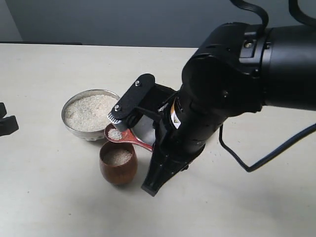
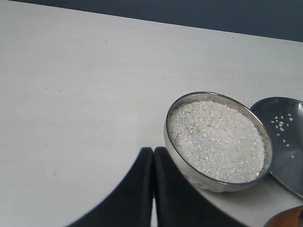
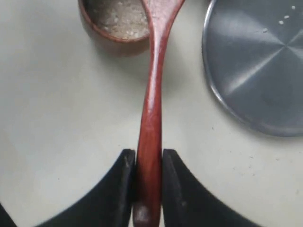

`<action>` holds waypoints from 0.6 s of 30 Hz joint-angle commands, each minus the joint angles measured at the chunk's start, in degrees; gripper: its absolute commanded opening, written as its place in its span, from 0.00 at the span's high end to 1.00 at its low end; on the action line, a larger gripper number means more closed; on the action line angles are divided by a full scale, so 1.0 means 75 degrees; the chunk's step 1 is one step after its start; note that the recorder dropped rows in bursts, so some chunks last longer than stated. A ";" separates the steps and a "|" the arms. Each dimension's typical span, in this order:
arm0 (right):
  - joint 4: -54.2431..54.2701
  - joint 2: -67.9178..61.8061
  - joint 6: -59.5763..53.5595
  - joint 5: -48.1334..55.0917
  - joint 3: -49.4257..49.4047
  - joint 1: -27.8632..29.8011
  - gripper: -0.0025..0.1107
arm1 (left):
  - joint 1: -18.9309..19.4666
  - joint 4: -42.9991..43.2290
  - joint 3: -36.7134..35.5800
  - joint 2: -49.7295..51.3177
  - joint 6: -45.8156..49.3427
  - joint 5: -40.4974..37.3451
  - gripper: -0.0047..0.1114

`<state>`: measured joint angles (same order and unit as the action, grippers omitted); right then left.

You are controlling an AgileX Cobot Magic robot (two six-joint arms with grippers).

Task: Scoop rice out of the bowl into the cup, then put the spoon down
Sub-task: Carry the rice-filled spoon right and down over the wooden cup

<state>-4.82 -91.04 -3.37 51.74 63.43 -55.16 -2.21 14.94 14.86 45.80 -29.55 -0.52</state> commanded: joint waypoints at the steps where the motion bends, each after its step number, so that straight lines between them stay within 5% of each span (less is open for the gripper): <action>1: -0.0532 0.0072 0.0164 0.0373 -0.0041 -0.0027 0.98 | -0.0040 0.0039 0.0054 0.0025 -0.0005 0.0070 0.96; 18: -0.0722 0.0072 0.0241 0.0686 -0.0041 -0.0033 0.98 | -0.0040 0.0039 0.0054 0.0025 -0.0005 0.0070 0.96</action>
<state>-9.84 -91.04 -1.63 56.83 63.43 -55.16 -2.21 14.94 14.86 45.80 -29.55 -0.52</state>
